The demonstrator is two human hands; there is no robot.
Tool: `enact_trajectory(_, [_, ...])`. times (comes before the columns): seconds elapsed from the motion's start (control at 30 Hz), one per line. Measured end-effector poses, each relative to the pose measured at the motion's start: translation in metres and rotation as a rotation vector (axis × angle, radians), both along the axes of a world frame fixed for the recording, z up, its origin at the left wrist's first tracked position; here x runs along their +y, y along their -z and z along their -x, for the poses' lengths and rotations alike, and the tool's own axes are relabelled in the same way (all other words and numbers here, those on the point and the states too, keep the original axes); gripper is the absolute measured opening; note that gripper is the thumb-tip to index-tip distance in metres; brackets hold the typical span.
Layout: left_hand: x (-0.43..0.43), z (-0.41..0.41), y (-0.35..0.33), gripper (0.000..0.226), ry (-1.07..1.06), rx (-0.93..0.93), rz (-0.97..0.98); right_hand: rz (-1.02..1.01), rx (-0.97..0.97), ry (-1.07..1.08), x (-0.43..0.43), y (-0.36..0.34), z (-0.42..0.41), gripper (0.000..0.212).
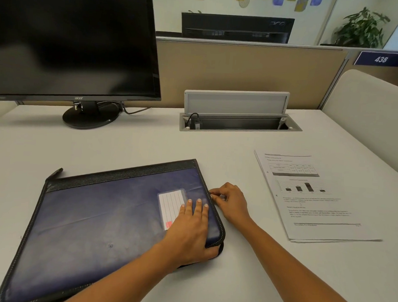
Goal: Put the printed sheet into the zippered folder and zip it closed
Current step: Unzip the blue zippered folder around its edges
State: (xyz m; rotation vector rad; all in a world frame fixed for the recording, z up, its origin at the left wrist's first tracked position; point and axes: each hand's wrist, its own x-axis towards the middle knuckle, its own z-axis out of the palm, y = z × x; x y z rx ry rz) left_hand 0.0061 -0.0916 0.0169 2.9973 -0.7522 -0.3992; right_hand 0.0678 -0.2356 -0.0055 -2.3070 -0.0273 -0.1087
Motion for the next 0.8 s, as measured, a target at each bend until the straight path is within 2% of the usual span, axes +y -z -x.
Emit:
enact_trajectory(0.27, [-0.008,0.009,-0.002,0.071,-0.019,0.045,-0.073,-0.004,0.015,0.071,0.006,-0.001,-0.002,0.016])
enact_trajectory(0.4, [-0.007,0.004,-0.013,0.068,-0.064,0.062,0.004,-0.056,0.010,0.062,0.005,-0.010,0.001,0.016])
enact_trajectory(0.6, [0.002,-0.014,-0.027,0.064,-0.117,-0.011,0.075,-0.096,-0.039,0.009,0.000,-0.023,0.014,0.013])
enact_trajectory(0.8, [0.010,-0.028,-0.028,0.064,-0.151,-0.040,0.058,-0.151,-0.070,0.004,-0.004,-0.023,0.029,0.011])
